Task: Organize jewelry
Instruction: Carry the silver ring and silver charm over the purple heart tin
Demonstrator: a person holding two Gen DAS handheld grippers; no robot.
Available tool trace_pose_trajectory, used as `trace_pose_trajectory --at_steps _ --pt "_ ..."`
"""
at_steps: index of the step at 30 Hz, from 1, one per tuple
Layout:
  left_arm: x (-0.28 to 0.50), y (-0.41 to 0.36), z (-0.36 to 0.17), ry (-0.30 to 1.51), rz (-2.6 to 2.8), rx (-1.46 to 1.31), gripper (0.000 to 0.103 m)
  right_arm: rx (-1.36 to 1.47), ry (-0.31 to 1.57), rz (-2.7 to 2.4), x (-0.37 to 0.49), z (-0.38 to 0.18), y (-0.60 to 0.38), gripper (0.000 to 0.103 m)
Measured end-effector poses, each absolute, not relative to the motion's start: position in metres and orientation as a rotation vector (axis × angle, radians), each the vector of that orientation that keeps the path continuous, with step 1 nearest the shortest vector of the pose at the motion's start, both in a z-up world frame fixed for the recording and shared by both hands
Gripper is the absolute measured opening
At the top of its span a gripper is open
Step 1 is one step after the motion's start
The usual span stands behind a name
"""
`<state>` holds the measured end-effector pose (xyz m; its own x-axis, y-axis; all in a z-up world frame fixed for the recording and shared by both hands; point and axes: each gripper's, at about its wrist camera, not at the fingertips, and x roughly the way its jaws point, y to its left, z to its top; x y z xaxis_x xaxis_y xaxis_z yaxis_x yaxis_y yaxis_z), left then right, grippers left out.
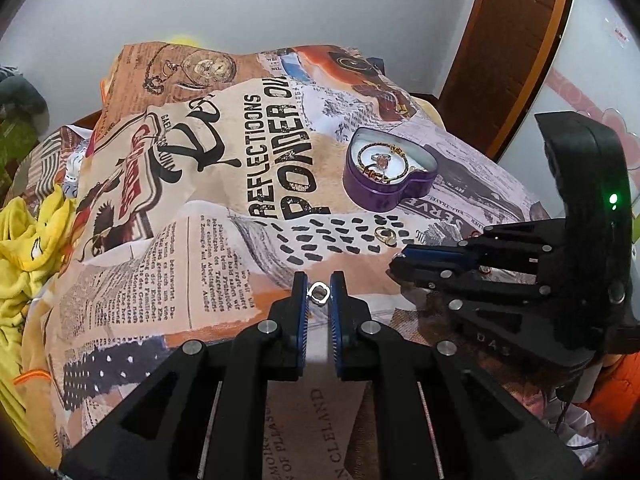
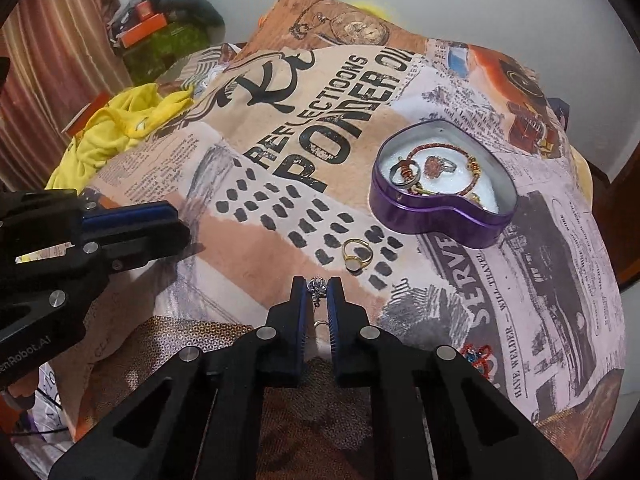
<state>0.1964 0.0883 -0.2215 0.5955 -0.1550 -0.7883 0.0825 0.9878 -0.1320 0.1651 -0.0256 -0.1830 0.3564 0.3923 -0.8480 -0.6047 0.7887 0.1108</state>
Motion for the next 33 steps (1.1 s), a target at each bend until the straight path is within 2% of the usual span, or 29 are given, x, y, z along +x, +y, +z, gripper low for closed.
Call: trace_pose_trajectory --at_steps 18,33 --pt "0.211 0.056 -0.18 0.84 -0.18 -0.049 0.009 -0.133 0.848 0.552 0.173 -0.115 -0.079 0.009" --pt "0.255 0.042 -0.176 0.833 -0.2 -0.025 0.009 -0.111 0.78 0.522 0.198 -0.098 -0.093 0.009"
